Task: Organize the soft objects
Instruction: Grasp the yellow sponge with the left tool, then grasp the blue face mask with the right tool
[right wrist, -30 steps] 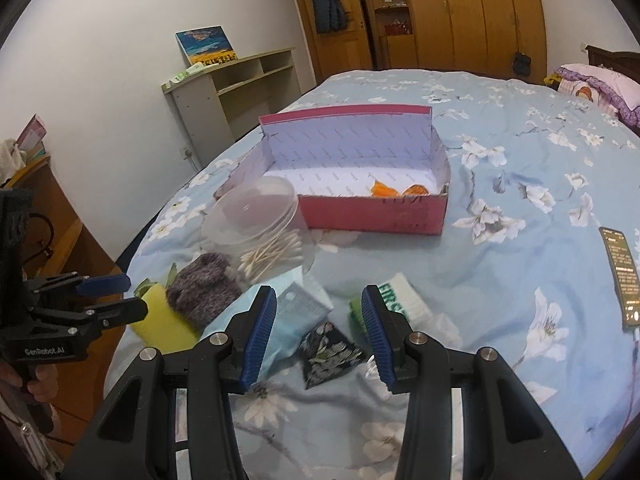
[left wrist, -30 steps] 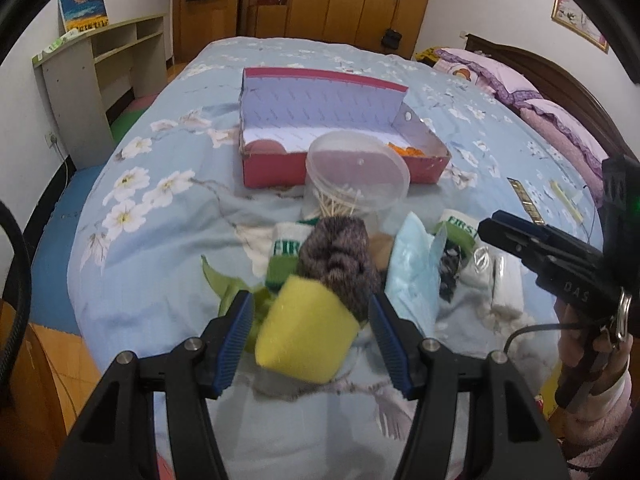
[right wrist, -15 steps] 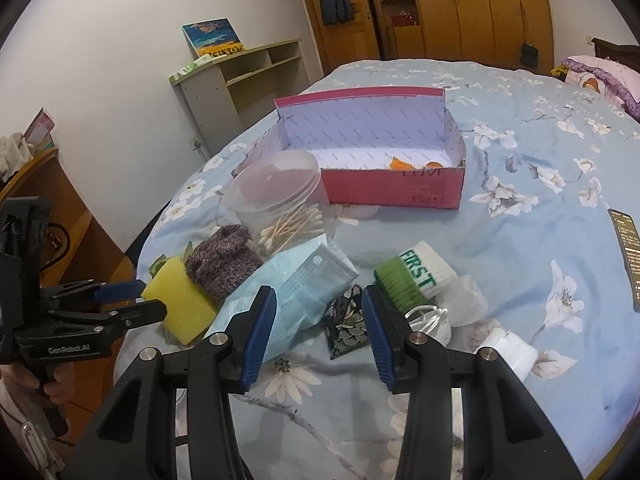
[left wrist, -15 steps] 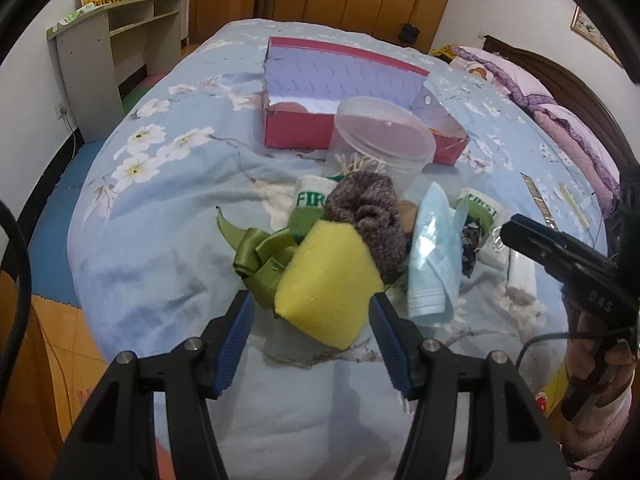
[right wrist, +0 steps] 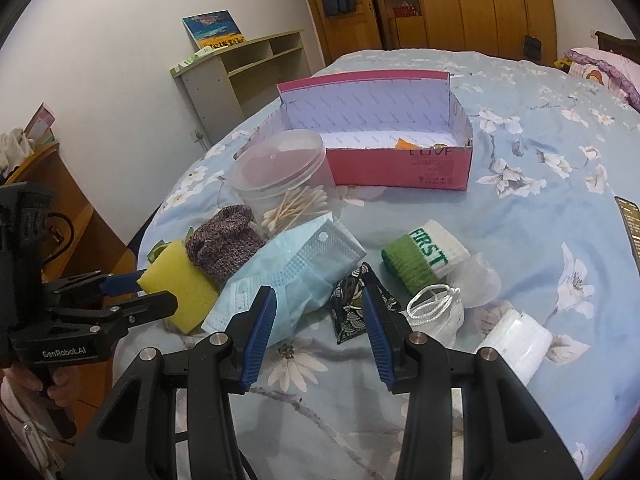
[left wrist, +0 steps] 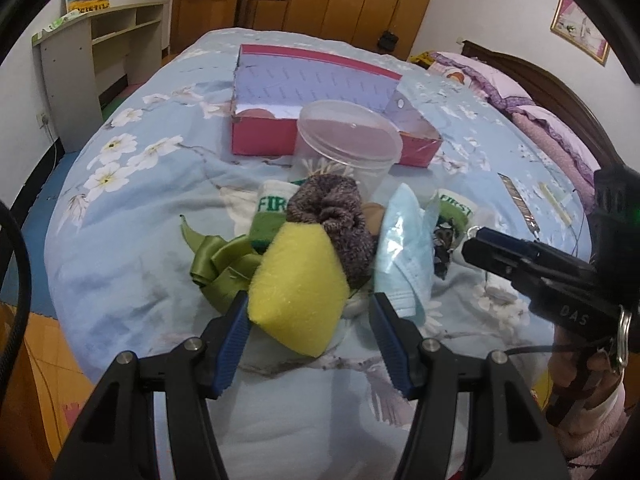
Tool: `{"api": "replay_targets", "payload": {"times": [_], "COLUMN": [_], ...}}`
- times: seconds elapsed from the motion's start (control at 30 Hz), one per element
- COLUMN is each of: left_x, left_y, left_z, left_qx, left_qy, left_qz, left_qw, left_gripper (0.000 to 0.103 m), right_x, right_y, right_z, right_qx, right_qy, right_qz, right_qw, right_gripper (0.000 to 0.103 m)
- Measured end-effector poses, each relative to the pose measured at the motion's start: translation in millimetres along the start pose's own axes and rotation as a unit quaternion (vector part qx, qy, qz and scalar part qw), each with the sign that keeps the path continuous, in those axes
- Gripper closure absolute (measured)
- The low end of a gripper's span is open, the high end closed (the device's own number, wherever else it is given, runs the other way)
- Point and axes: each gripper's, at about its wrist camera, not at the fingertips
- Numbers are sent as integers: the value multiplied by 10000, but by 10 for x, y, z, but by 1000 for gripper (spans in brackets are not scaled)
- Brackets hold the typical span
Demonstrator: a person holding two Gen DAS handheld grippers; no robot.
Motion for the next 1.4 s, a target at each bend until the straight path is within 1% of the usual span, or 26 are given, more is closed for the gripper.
{"api": "replay_targets", "payload": {"times": [0.1,0.2,0.3,0.37,0.43,0.57,0.7,0.77,1.03,1.07,1.2,1.27,1.4], "left_x": [34,48,13,-22,-47,-70,-73,-71,-94,-102,-132,-149,-162], "left_y": [-22,-40,-41,-47,-57,-63,-59,-64,-131,-140,-158,-162,-173], "left_z": [-43,-120,-194,-235,-258,-202,-108,-65,36,40,45,38,13], "left_qx": [-20,-65,-186,-305,-372,-246,-101,-47,53,55,60,55,52], "left_qy": [-33,36,12,-20,-95,-180,-233,-236,-233,-244,-255,-275,-327], "left_qz": [-33,-20,122,227,279,302,263,226,215,227,254,272,263], "left_qw": [10000,10000,9998,9993,9989,9991,9993,9995,9995,9994,9993,9992,9991], "left_gripper": [41,43,53,61,65,72,75,75,76,76,76,76,76], "right_x": [4,3,-4,-11,-21,-51,-85,-101,-187,-200,-235,-216,-155], "right_y": [-12,-27,-41,-50,-61,-78,-80,-82,-110,-112,-100,-86,-70], "right_z": [-16,-37,-53,-63,-76,-105,-109,-110,-224,-243,-351,-405,-508], "right_qx": [-19,-47,-72,-89,-112,-163,-178,-187,-329,-351,-437,-462,-550], "right_qy": [19,38,58,68,83,121,174,270,428,440,418,377,424], "right_qz": [-5,-13,-19,-18,-19,3,26,-4,-82,-86,-153,-267,-491], "right_qw": [10000,10000,10000,9999,9999,9998,9997,9995,9985,9984,9981,9979,9964], "right_gripper": [57,57,57,57,57,57,57,57,57,57,48,47,46]}}
Point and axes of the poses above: each gripper's, at about its wrist camera, not at the fingertips, and z roughly against the way its jaws point, x to its right, y to its top, and after that the axes turned 13 degrees about y, right-handed
